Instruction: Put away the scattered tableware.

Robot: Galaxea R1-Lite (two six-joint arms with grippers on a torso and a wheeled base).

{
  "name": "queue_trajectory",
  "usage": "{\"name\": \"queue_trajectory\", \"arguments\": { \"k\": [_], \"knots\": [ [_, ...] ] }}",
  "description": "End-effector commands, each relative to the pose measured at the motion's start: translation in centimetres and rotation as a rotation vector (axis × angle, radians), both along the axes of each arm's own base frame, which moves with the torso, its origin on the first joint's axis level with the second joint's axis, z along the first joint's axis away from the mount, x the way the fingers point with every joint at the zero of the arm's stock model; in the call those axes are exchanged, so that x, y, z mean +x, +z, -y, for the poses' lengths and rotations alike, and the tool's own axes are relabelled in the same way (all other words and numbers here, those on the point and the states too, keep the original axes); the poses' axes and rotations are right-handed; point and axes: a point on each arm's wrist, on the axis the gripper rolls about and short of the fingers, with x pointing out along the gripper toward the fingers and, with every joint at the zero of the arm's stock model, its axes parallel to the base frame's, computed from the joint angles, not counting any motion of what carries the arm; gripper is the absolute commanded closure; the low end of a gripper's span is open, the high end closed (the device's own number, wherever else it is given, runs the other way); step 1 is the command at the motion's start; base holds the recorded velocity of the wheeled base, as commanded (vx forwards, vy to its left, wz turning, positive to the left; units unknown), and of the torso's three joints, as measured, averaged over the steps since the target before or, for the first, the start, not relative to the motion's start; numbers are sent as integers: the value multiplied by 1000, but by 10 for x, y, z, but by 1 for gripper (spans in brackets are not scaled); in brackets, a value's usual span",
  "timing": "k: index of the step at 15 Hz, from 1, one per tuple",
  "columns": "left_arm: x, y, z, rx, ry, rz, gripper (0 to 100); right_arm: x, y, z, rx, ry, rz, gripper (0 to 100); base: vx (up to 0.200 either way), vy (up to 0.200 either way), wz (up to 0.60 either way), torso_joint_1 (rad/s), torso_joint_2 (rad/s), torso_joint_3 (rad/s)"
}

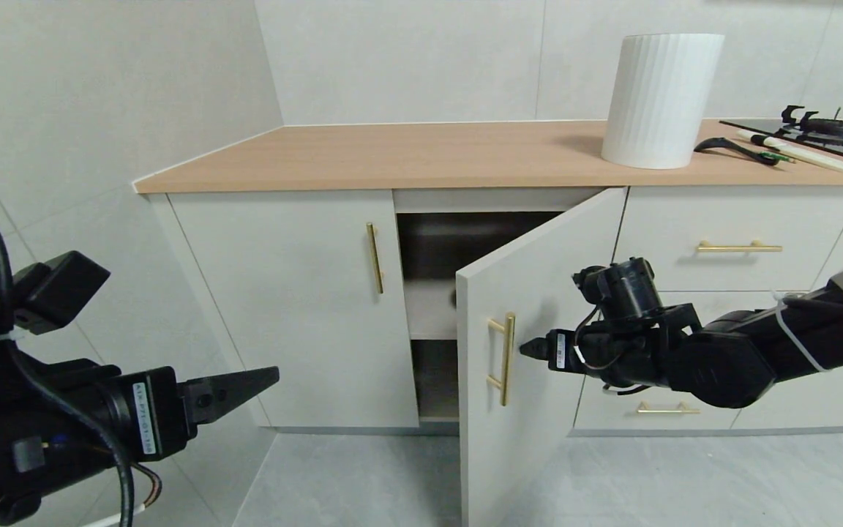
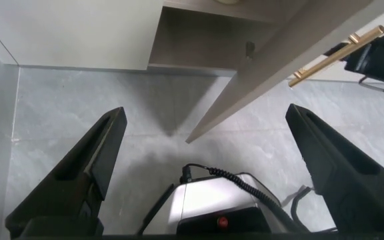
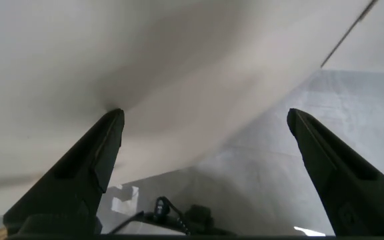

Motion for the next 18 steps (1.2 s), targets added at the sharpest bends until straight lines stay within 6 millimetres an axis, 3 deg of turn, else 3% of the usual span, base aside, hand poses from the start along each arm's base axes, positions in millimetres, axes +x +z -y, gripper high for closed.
{"name": "queue_trajectory", "arguments": {
  "k": [1, 7, 16, 18],
  "knots": [
    [0, 0, 0, 0, 0, -1, 0, 1, -3, -1, 4, -3, 3, 0, 0, 0, 0, 0, 0, 0],
    [0, -1, 0, 2, -3, -6, 0, 4, -5, -2, 9, -20, 14, 0, 0, 0, 0, 0, 0, 0],
    [0, -1, 0, 2, -3, -6, 0, 6, 0, -5, 70, -41, 47, 0, 200, 0, 0, 0, 3, 3],
    [0, -1, 0, 0, -3, -3, 0, 7, 2, -7, 109, -53, 63, 0, 0, 0, 0, 0, 0, 0]
  ]
}}
